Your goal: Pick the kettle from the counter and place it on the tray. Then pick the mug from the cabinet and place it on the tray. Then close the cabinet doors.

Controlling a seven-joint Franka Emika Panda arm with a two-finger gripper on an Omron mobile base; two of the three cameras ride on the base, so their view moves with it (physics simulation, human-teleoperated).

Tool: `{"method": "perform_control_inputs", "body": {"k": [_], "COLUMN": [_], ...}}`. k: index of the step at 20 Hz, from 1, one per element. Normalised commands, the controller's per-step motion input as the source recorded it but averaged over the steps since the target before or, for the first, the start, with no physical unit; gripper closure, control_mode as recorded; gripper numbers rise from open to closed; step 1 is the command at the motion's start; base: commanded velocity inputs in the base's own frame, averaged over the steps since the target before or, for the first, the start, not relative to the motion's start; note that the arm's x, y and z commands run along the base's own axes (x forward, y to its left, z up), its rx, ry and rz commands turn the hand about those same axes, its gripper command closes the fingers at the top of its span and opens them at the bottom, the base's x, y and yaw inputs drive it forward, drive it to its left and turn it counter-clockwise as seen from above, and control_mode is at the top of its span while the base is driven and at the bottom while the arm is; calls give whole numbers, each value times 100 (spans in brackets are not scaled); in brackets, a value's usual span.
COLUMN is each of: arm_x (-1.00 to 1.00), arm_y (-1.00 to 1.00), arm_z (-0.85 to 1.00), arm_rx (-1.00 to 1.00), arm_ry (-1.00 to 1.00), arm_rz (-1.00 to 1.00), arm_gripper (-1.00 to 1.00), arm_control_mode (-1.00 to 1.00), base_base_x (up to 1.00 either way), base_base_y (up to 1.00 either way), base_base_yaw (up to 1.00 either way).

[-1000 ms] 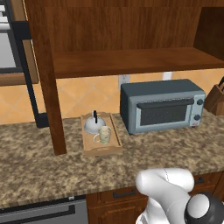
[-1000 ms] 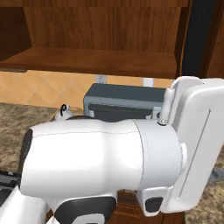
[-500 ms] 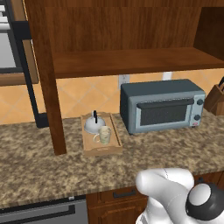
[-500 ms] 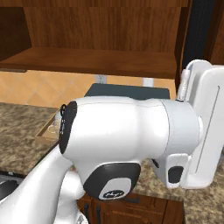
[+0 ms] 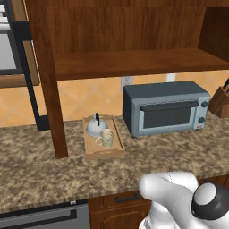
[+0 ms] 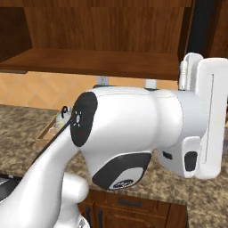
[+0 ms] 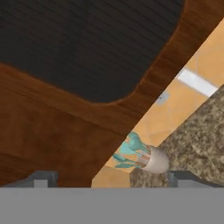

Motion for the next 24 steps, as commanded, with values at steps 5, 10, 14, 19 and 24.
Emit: {"method": "perform_control_inputs", "body": {"k": [5,10,14,19,24], "arm_x": [38,51,64,58,62], "arm_y": [16,36,39,68,69], "arm_z": [0,-8,-22,-27,-27], "arm_rx": [-1,-3,-8,-22,-25], "arm_ry": [18,6,0,0,10], "arm_rz": [26,31,33,28,23], "arm_gripper": [-100,-100,-100,-100,-100], "arm_control_mode": [-100,-100,-100,-100,-100], "base_base_x": [0,0,0,0,0], "base_base_y": [0,0,0,0,0], "base_base_yaw": [0,0,0,0,0]}}
